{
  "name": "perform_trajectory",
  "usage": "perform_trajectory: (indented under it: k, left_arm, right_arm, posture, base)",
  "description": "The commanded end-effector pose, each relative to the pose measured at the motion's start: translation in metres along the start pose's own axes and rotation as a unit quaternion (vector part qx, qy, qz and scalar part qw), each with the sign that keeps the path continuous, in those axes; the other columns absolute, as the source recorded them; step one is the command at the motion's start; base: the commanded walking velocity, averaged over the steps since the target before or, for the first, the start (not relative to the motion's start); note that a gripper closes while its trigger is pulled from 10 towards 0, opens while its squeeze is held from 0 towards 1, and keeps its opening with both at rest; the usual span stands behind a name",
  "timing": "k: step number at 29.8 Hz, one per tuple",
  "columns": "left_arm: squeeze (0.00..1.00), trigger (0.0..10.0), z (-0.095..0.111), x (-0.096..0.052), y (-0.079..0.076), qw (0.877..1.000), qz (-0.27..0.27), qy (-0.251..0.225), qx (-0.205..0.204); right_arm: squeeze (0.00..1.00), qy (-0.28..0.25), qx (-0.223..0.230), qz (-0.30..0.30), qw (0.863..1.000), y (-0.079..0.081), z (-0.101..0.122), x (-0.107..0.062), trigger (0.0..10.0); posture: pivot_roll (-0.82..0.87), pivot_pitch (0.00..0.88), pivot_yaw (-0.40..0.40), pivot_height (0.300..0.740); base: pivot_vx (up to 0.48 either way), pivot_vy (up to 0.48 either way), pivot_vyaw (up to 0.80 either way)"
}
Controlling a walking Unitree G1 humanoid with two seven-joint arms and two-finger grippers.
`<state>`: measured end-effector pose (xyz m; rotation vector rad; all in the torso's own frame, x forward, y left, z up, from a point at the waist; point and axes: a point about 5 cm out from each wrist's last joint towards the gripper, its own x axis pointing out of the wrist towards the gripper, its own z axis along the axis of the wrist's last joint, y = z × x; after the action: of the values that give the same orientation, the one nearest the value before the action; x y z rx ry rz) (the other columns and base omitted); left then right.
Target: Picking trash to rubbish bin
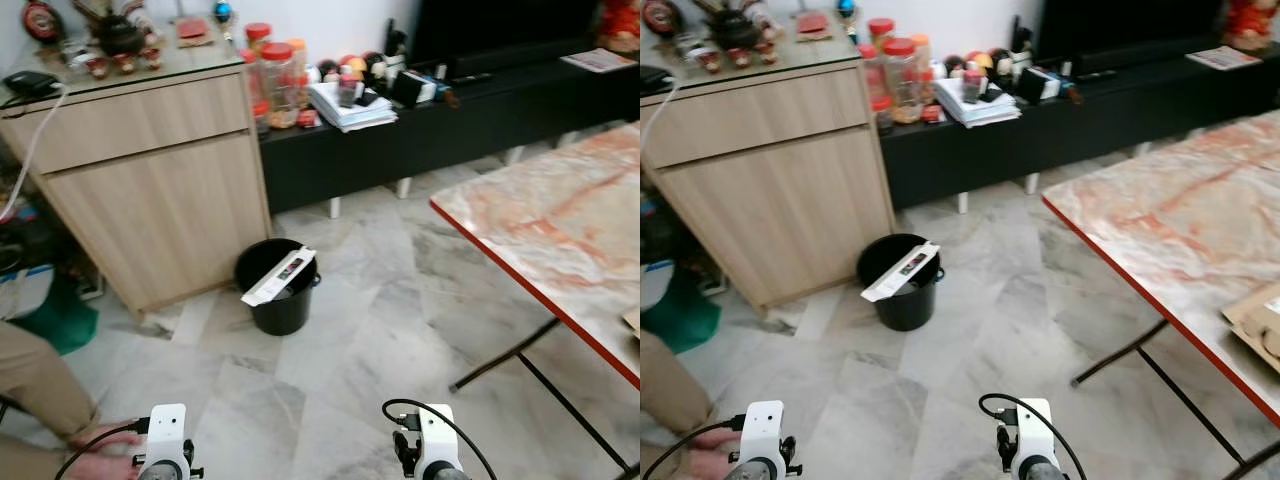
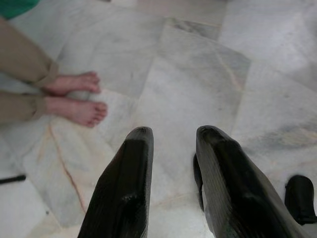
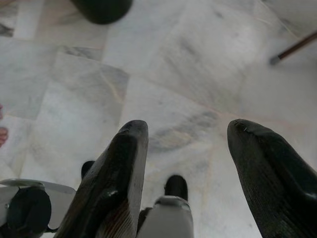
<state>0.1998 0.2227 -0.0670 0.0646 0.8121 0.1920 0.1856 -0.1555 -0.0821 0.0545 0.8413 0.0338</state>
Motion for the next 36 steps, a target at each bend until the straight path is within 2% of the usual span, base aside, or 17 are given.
perform_trajectory:
  k: [1,24,28,33,36]
  left_arm:
    - [0.00,10.0,0.0009,0.0003,0.0010,1.000,-0.001,0.001,0.011]
    - [0.00,10.0,-0.0005,-0.0001,0.0008,1.000,-0.002,0.002,0.016]
    - [0.00,10.0,0.0004,0.0004,0.0005,0.999,-0.003,0.004,0.038]
    - [0.00,10.0,-0.0011,0.0002,-0.0004,0.999,-0.003,0.009,0.047]
    - [0.00,10.0,-0.0011,0.0002,-0.0003,0.999,0.001,0.009,0.042]
  right_arm:
    - [0.00,0.007,-0.001,-0.002,1.000,0.0000,-0.0025,-0.0004,10.0]
    - [0.00,0.012,-0.004,-0.015,1.000,-0.0044,-0.0063,-0.0020,10.0]
    - [0.00,0.011,-0.004,-0.015,1.000,-0.0045,-0.0055,-0.0017,10.0]
    - [0.00,0.010,-0.002,-0.018,1.000,-0.0060,-0.0044,-0.0015,10.0]
    - [0.00,0.010,-0.001,-0.020,1.000,-0.0071,-0.0048,-0.0018,10.0]
  posture:
    - [-0.03,0.002,0.008,0.740]
    - [-0.04,0.000,0.008,0.740]
    - [-0.04,0.000,0.008,0.740]
    - [-0.04,0.006,0.003,0.740]
    - [-0.04,0.009,0.003,0.740]
  base:
    - [0.000,0.000,-0.80]
    - [0.000,0.000,-0.80]
    - [0.000,0.000,-0.80]
    - [0.000,-0.449,-0.80]
    - [0.000,0.000,-0.80]
